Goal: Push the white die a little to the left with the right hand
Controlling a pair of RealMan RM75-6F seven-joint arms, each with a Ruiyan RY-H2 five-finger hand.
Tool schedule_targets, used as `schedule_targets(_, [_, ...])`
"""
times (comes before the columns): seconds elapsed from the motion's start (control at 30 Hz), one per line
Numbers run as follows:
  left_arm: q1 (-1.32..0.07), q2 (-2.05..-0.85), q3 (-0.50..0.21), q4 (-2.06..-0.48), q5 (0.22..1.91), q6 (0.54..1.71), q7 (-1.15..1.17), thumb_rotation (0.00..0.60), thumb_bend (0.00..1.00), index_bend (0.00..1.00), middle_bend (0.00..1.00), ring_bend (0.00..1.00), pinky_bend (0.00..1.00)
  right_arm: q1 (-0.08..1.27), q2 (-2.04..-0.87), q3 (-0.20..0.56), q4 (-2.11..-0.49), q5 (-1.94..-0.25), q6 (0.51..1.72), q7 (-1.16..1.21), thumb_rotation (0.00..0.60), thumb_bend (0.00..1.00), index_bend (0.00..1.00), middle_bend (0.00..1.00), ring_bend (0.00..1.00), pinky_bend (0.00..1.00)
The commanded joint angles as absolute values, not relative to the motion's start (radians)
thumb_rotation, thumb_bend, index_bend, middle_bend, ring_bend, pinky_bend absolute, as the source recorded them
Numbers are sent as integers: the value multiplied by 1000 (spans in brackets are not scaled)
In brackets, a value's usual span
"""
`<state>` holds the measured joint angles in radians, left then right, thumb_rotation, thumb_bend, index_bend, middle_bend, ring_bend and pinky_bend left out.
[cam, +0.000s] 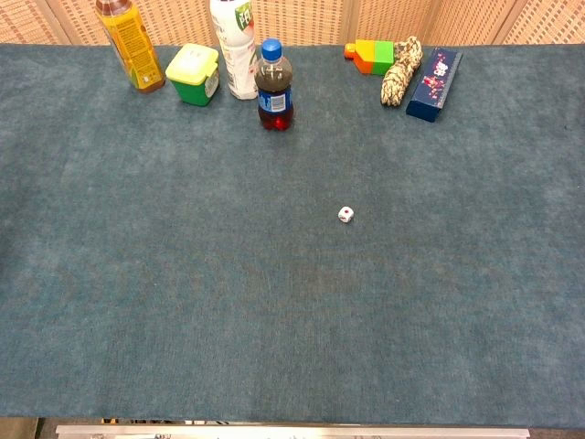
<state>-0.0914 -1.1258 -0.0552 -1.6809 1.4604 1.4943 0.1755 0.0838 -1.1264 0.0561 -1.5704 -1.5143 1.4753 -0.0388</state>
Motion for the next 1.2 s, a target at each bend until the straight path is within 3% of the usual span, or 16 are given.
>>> schedule_targets(0.03, [-91, -1126, -53, -1680, 1461, 1493, 176, 600, 220, 26, 39, 65, 35, 87, -1126, 55, -1570, -1517, 1471, -39, 600, 225, 0, 129, 44, 116])
schedule_targets(0.4, [-83, -1124, -49, -1673, 1473, 1505, 157, 600, 220, 26, 39, 67, 35, 125, -1087, 50, -1626, -1597, 1458, -5, 600, 225, 0, 198, 128, 163])
schedule_targets(0.47, [-83, -1124, -48, -1672, 1474, 1504, 158, 600, 220, 26, 39, 67, 35, 150, -1067, 49, -1660, -1618, 1429, -22, 600, 226, 0, 230, 184, 221])
schedule_targets(0.6, [-82, -1122, -46, -1673, 1481, 1507, 153, 600, 220, 25, 39, 67, 35, 208, -1035, 49, -1726, -1655, 1354, -75, 600, 227, 0, 317, 385, 450])
schedule_targets(0.7, [-78, -1120, -45, -1673, 1479, 1510, 147, 600, 219, 26, 39, 68, 35, 259, -1022, 54, -1770, -1671, 1283, -127, 600, 229, 2, 423, 557, 639])
schedule_targets(0.77, [-76, -1118, -44, -1673, 1476, 1510, 143, 600, 220, 25, 40, 68, 34, 299, -1016, 58, -1799, -1668, 1219, -161, 600, 253, 5, 575, 726, 758])
schedule_targets(0.93, [-71, -1116, -42, -1672, 1479, 1516, 137, 600, 220, 26, 41, 69, 35, 391, -1021, 71, -1854, -1631, 1066, -252, 600, 291, 16, 809, 934, 898])
schedule_targets(1.1, [-67, -1115, -39, -1675, 1486, 1520, 135, 600, 220, 26, 44, 69, 35, 474, -1044, 78, -1903, -1561, 920, -331, 600, 336, 29, 983, 1000, 997])
schedule_targets(1.2, [-66, -1114, -37, -1676, 1488, 1520, 136, 600, 219, 26, 44, 69, 35, 522, -1056, 79, -1923, -1492, 830, -377, 600, 346, 29, 1000, 1000, 1000])
